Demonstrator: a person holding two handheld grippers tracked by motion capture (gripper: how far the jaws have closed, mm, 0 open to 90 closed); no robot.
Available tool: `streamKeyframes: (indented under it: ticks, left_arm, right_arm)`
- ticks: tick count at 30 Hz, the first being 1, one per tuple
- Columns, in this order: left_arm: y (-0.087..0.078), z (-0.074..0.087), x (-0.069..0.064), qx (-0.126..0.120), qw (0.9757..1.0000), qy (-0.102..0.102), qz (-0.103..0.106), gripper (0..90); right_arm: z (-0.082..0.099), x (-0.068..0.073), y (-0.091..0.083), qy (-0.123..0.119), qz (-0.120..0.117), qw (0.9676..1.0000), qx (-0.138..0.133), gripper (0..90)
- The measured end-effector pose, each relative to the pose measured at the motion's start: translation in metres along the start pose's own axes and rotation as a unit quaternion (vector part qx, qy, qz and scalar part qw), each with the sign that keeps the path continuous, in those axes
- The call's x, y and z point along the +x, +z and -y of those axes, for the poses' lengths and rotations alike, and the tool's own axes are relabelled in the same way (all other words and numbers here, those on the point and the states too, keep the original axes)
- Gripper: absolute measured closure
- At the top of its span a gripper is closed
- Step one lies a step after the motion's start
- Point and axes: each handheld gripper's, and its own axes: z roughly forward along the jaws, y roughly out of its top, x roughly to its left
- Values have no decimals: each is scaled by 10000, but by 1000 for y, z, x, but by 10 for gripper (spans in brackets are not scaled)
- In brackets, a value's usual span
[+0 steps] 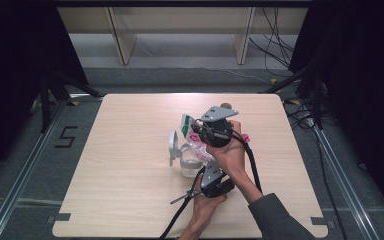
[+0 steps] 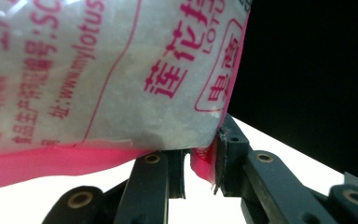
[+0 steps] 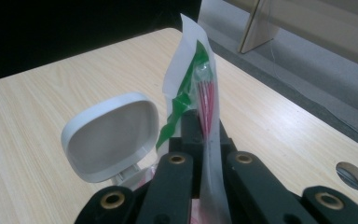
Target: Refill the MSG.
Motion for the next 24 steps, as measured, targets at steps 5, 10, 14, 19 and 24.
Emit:
streamKeyframes:
  ticks: [5, 10, 14, 19, 24]
  left_arm:
    - [0, 0, -1, -4, 10000, 9, 11, 758]
    - [0, 0, -1, 28, 10000, 37, -3, 758]
    - [0, 0, -1, 43, 10000, 46, -25, 758]
    - [0, 0, -1, 33, 10000, 37, 2, 758]
    - [0, 0, -1, 49, 10000, 63, -9, 758]
  right_arm:
    - [1, -1, 0, -68, 41, 10000, -20, 900]
    - [1, -2, 0, -113, 18, 9999, -38, 900]
    - [1, -2, 1, -114, -27, 9999, 28, 900]
    - [1, -1, 1, -118, -16, 9999, 63, 900]
    - [2, -2, 1, 22, 6, 10000, -33, 900]
